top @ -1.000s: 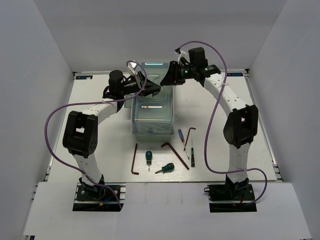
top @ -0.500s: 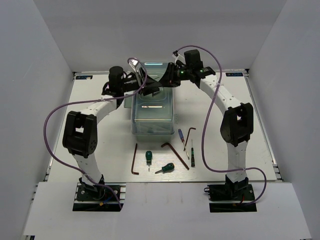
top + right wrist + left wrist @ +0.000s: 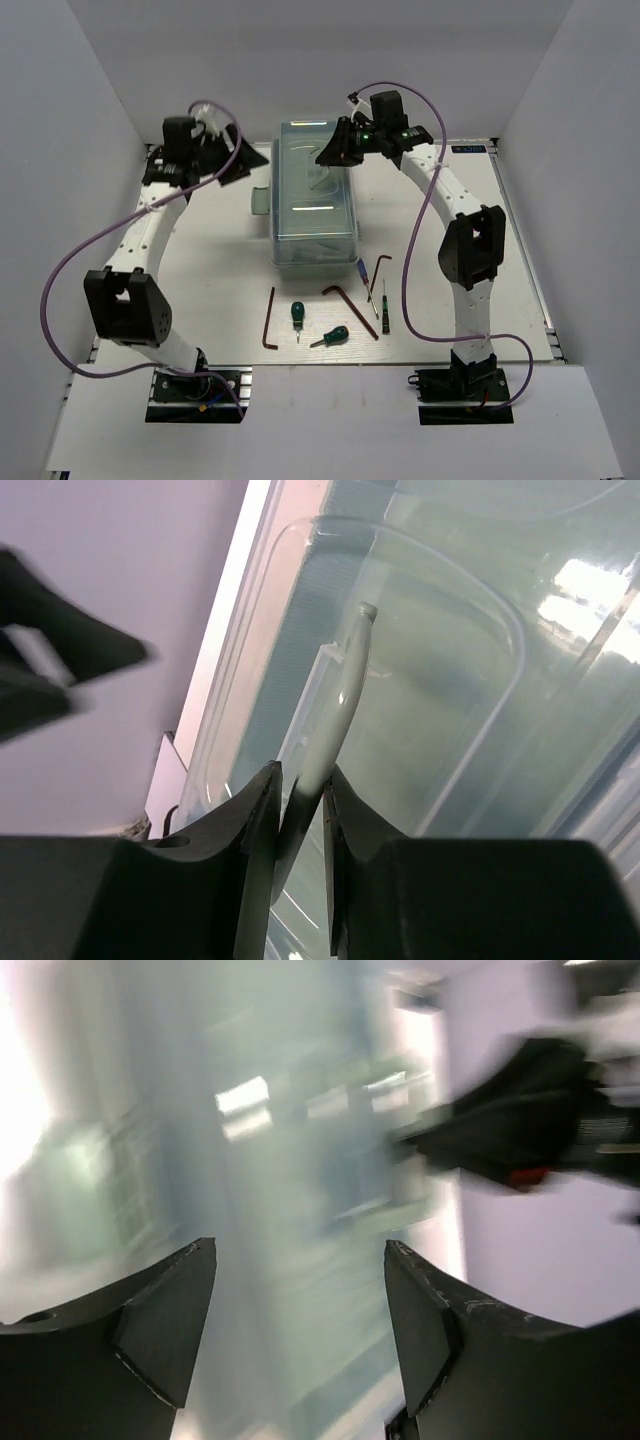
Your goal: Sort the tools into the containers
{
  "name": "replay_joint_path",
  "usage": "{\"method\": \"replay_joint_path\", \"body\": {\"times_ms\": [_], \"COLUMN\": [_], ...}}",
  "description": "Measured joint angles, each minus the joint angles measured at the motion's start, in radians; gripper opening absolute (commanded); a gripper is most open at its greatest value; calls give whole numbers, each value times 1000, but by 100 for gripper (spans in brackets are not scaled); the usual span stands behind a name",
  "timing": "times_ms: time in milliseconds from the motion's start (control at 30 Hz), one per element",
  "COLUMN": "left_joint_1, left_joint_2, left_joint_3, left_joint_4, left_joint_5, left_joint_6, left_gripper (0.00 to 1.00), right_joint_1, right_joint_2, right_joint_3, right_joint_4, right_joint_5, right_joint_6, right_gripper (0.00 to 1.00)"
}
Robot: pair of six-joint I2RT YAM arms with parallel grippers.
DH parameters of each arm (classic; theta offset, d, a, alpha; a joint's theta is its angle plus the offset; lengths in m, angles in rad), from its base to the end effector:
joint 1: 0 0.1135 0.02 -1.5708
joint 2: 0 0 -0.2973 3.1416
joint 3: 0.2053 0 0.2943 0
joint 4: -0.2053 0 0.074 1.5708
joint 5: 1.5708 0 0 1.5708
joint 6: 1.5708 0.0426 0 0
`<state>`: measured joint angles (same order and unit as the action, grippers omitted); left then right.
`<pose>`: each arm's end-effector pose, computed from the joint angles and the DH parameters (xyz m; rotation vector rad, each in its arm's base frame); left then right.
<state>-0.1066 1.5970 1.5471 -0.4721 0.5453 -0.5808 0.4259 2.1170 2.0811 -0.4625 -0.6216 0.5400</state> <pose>0.4096 -0.0660 0.4012 -0.1657 2.1547 -0.9774 0.4997 0.2539 0.3652 -0.2889 2.1833 1.2124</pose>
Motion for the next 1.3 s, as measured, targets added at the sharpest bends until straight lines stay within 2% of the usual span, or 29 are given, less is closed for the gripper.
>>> {"method": "replay_joint_path", "body": {"times_ms": [167, 267, 567, 900, 1133, 1233, 1300], "left_joint_1": [50, 52, 53, 91, 100, 96, 90], "left_joint_2": [-22, 44, 157, 197, 332, 379, 393], "left_joint_3": [-341, -411, -413, -447, -441, -421, -409], "left_joint_4": [31, 31, 134, 394, 589, 641, 659], "left_joint_5": [-60, -66, -47, 70, 204, 262, 282], "left_joint_6": [-42, -51, -29, -108, -192, -219, -230], "left_gripper": [76, 76, 78, 74, 72, 67, 59], "right_joint_1": [-35, -66, -175, -236, -247, -248, -248], "right_joint_2": [0, -3, -96, -175, -179, -179, -179], "right_joint_3": [31, 48, -16, -138, -161, -166, -167], "right_joint_4": [-4, -2, 1, 17, 38, 45, 48], "right_joint_5": [-37, -57, -66, -102, -134, -141, -142], "right_joint_6": [-12, -24, -84, -126, -124, -124, -121], "right_gripper": [0, 0, 0, 0, 0, 0, 0]}}
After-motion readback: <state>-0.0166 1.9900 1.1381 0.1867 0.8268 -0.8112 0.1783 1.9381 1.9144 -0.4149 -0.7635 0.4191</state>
